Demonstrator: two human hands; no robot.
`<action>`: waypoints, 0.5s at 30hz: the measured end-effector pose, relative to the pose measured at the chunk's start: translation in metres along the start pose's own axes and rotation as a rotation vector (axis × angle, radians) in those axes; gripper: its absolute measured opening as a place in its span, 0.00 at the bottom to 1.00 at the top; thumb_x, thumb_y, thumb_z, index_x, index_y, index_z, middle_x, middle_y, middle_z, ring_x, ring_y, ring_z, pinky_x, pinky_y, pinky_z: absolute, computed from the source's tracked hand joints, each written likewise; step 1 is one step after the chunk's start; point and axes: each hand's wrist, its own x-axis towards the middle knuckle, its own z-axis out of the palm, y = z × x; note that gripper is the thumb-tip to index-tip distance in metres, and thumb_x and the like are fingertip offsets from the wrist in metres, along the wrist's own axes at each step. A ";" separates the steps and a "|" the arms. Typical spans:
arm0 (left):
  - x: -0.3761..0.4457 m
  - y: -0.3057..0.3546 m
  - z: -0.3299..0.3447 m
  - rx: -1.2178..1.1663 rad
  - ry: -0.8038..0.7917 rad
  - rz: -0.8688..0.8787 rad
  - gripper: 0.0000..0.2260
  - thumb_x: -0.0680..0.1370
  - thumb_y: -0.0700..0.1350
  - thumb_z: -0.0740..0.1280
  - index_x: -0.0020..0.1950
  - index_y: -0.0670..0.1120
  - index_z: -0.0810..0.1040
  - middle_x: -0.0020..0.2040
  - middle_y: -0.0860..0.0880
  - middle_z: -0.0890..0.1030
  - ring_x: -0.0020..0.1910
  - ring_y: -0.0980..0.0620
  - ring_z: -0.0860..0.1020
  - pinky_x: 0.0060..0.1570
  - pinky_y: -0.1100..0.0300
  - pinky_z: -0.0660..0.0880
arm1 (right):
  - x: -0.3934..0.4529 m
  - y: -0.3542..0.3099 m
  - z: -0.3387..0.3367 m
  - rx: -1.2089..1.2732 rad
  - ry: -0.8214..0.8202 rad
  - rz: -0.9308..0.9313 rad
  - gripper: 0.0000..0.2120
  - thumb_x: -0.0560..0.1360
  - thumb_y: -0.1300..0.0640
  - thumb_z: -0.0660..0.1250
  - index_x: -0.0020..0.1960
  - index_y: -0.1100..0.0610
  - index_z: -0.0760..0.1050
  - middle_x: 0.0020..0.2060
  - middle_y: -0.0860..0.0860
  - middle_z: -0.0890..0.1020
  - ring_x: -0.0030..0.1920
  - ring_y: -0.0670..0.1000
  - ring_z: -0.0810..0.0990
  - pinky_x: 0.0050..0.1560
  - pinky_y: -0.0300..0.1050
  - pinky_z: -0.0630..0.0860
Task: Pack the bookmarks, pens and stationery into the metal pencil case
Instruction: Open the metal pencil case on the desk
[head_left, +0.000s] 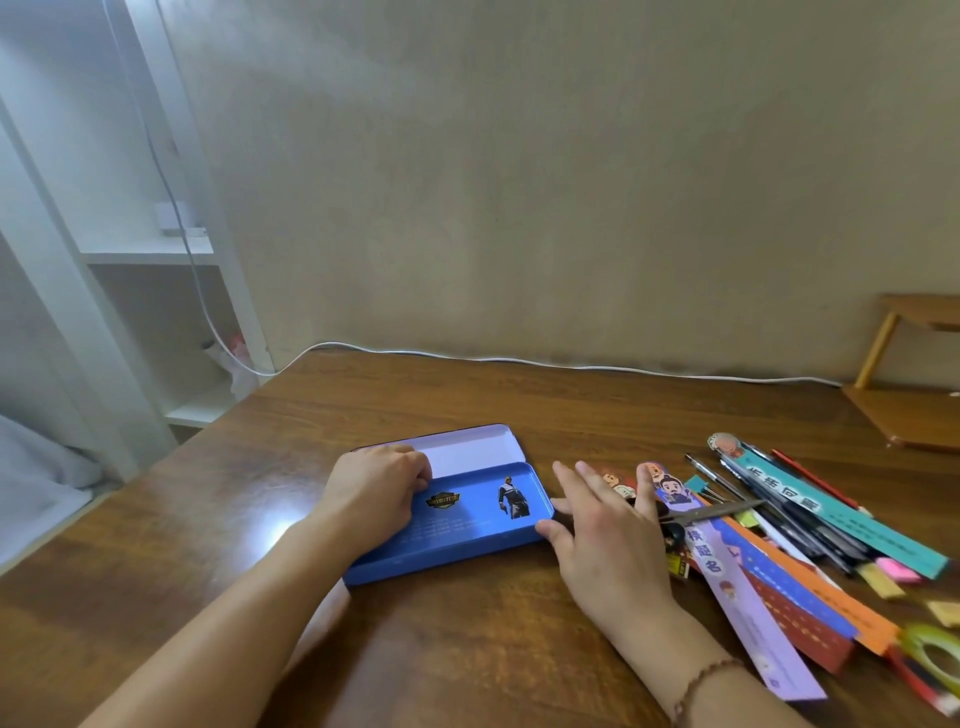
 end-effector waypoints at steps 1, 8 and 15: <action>0.000 -0.001 0.001 0.003 0.012 -0.013 0.09 0.81 0.47 0.61 0.54 0.55 0.80 0.54 0.56 0.82 0.53 0.51 0.79 0.40 0.61 0.66 | 0.001 0.000 0.002 0.003 0.007 -0.001 0.29 0.77 0.45 0.64 0.75 0.50 0.62 0.72 0.50 0.71 0.74 0.45 0.63 0.77 0.57 0.39; 0.002 -0.005 -0.006 -0.126 0.284 -0.096 0.06 0.73 0.36 0.72 0.41 0.48 0.83 0.41 0.50 0.84 0.37 0.44 0.81 0.31 0.60 0.67 | 0.002 0.005 0.009 0.009 0.020 -0.031 0.30 0.76 0.42 0.64 0.75 0.50 0.63 0.64 0.48 0.79 0.75 0.47 0.62 0.76 0.60 0.42; -0.025 0.008 -0.042 -0.193 0.353 -0.071 0.07 0.73 0.36 0.71 0.42 0.48 0.83 0.42 0.51 0.85 0.39 0.43 0.81 0.34 0.54 0.77 | 0.000 0.019 -0.003 0.220 0.256 -0.210 0.25 0.73 0.38 0.61 0.66 0.50 0.74 0.64 0.46 0.77 0.71 0.52 0.68 0.70 0.59 0.63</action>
